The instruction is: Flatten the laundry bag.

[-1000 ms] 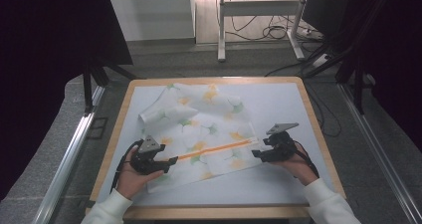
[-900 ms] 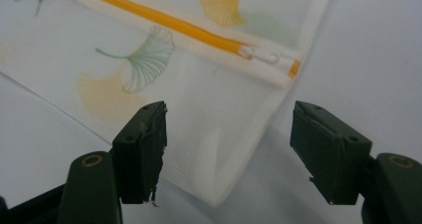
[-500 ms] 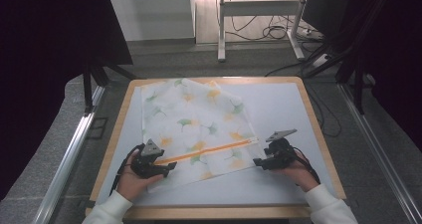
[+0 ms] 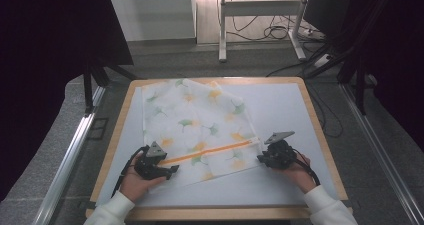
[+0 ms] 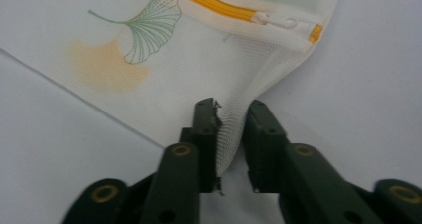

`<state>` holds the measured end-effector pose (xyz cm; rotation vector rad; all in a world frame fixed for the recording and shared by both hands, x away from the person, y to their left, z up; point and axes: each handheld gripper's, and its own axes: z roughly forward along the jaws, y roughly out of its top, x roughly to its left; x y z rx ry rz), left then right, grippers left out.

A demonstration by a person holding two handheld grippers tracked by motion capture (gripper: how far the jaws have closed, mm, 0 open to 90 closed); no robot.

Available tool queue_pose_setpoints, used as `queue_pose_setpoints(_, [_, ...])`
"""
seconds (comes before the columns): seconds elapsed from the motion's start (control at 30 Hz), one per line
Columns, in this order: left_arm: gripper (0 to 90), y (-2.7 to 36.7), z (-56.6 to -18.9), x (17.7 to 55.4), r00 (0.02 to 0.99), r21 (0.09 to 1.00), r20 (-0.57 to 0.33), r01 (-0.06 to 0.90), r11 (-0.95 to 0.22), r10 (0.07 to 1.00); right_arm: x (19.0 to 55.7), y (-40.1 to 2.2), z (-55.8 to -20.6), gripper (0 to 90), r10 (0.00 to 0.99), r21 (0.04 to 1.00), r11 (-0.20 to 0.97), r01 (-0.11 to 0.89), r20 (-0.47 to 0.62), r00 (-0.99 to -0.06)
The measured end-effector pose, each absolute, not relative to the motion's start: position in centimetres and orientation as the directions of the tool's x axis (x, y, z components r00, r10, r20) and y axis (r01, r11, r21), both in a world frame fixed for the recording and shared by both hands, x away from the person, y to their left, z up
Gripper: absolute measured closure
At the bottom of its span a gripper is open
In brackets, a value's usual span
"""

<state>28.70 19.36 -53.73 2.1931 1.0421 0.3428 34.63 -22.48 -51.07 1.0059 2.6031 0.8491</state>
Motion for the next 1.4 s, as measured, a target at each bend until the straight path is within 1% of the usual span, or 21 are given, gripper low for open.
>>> queue_pose_setpoints(0.07, [31.9,19.3,-53.8,28.7,0.647,0.671,-0.049,0.585,-0.455,0.761,34.7,-22.5,-51.0,86.0,0.666,0.588,0.601,0.541,0.006,-0.746])
queue_pose_setpoints(0.1, [31.9,19.3,-53.8,28.7,0.647,0.67,-0.048,0.586,-0.456,0.761,34.8,-22.6,-51.1,86.8,0.665,0.59,0.597,0.543,0.014,-0.747])
queue_pose_setpoints(0.6, [33.3,19.2,-53.9,28.7,0.656,0.665,-0.05,0.584,-0.465,0.753,33.5,-23.4,-50.7,88.0,0.656,0.618,0.586,0.524,0.018,-0.755])
queue_pose_setpoints(0.87, [35.2,18.7,-53.6,28.5,0.684,0.668,-0.063,0.57,-0.479,0.727,30.8,-24.6,-50.6,88.1,0.658,0.63,0.566,0.532,0.045,-0.752])
queue_pose_setpoints(0.9, [35.2,18.6,-53.5,28.4,0.688,0.67,-0.061,0.565,-0.481,0.723,29.7,-25.0,-50.7,88.1,0.655,0.634,0.563,0.53,0.05,-0.754])
queue_pose_setpoints(0.97, [35.2,18.5,-53.5,28.4,0.686,0.671,-0.063,0.567,-0.478,0.724,28.5,-25.4,-50.8,88.0,0.655,0.633,0.558,0.537,0.06,-0.753])
queue_pose_setpoints(1.0, [35.2,18.5,-53.5,28.4,0.686,0.671,-0.063,0.567,-0.478,0.724,28.5,-25.4,-50.8,88.0,0.655,0.633,0.558,0.537,0.06,-0.753])
queue_pose_setpoints(1.03, [35.2,18.4,-53.5,28.4,0.686,0.671,-0.067,0.568,-0.476,0.725,27.2,-25.9,-51.0,88.0,0.655,0.634,0.553,0.54,0.069,-0.752])
queue_pose_setpoints(1.2, [35.2,18.0,-53.7,28.6,0.692,0.666,-0.064,0.566,-0.485,0.719,24.5,-26.2,-51.3,87.9,0.648,0.638,0.549,0.541,0.084,-0.757])
queue_pose_setpoints(1.33, [35.2,17.8,-53.7,28.7,0.694,0.664,-0.059,0.564,-0.491,0.718,23.7,-26.1,-51.2,87.8,0.627,0.644,0.556,0.526,0.091,-0.774])
queue_pose_setpoints(1.4, [35.1,17.7,-53.8,28.9,0.693,0.662,-0.058,0.565,-0.492,0.718,23.6,-26.0,-51.2,86.0,0.619,0.644,0.562,0.52,0.09,-0.78])
